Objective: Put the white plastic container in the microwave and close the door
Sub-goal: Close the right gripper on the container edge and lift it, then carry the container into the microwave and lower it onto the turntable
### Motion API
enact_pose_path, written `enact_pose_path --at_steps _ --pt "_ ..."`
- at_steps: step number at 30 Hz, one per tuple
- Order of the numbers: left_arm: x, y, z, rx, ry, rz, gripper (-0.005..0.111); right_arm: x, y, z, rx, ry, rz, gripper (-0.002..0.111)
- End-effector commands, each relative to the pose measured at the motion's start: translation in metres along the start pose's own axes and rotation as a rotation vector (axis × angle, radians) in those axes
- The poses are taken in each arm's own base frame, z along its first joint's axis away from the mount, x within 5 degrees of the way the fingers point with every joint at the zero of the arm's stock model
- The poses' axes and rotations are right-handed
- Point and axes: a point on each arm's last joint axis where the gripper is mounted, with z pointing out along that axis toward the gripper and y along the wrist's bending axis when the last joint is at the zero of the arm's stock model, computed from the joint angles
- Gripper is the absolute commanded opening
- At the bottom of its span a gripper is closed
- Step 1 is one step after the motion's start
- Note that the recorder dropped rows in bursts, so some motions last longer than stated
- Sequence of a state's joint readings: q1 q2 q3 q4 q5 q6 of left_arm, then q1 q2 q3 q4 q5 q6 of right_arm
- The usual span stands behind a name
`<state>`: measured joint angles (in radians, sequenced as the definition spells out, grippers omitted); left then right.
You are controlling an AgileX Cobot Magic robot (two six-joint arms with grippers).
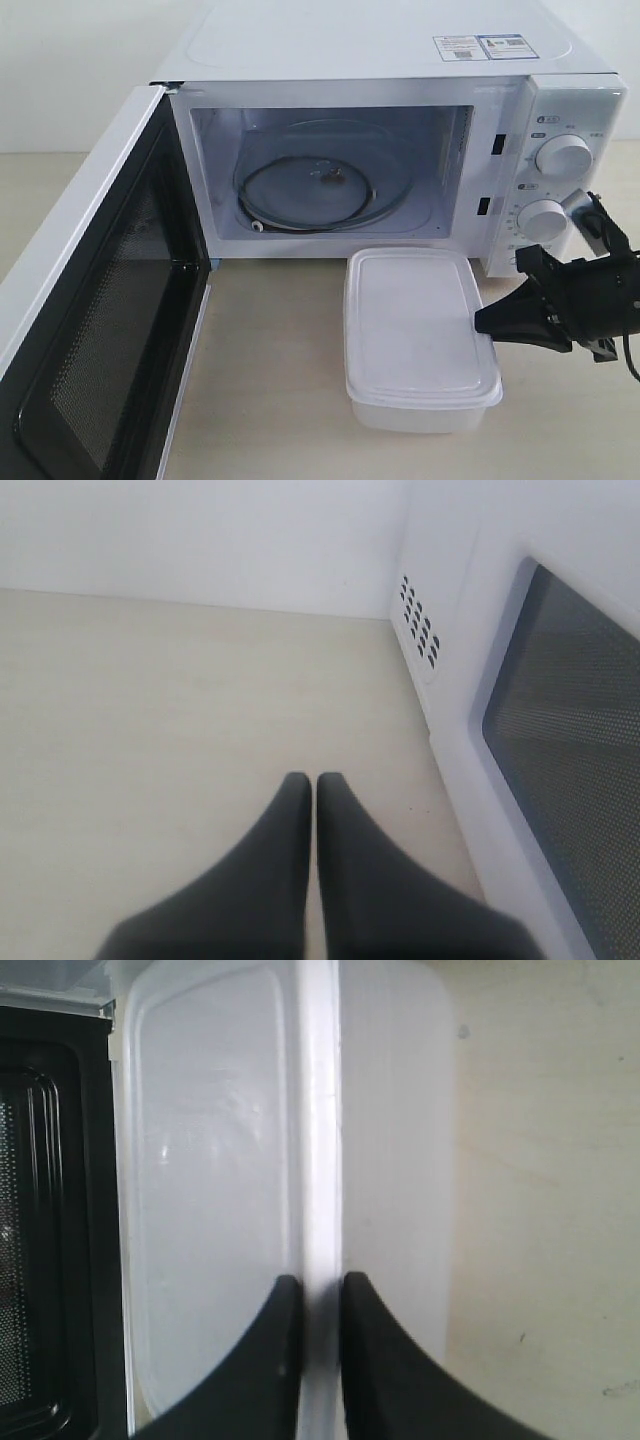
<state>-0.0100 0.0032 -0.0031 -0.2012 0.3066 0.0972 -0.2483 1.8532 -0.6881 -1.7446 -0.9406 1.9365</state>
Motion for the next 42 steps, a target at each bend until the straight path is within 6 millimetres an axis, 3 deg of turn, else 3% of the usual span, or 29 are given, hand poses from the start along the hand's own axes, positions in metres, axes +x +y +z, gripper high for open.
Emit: enact_pose_path --at_steps 1,7,14,22,30,42 --pt "0.001 0.000 0.000 0.002 -0.002 0.001 0.004 0.001 0.004 -0.001 -0.026 0.008 -0.021 0.000" --pt "0.001 0.000 0.000 0.002 -0.002 0.001 0.004 0.002 0.012 -0.004 -0.075 0.014 -0.045 0.000" --pt "0.001 0.000 0.000 0.002 -0.002 0.001 0.004 0.001 0.040 -0.023 -0.116 -0.034 -0.110 0.000" --pt "0.001 0.000 0.000 0.002 -0.002 0.001 0.004 0.028 0.046 -0.034 -0.035 -0.081 -0.116 0.000" --pt "0.001 0.000 0.000 0.002 -0.002 0.001 0.004 0.057 0.044 -0.023 -0.158 -0.289 0.024 0.000" --pt "0.001 0.000 0.000 0.002 -0.002 0.001 0.004 0.080 0.085 0.020 -0.246 -0.552 0.186 0.000"
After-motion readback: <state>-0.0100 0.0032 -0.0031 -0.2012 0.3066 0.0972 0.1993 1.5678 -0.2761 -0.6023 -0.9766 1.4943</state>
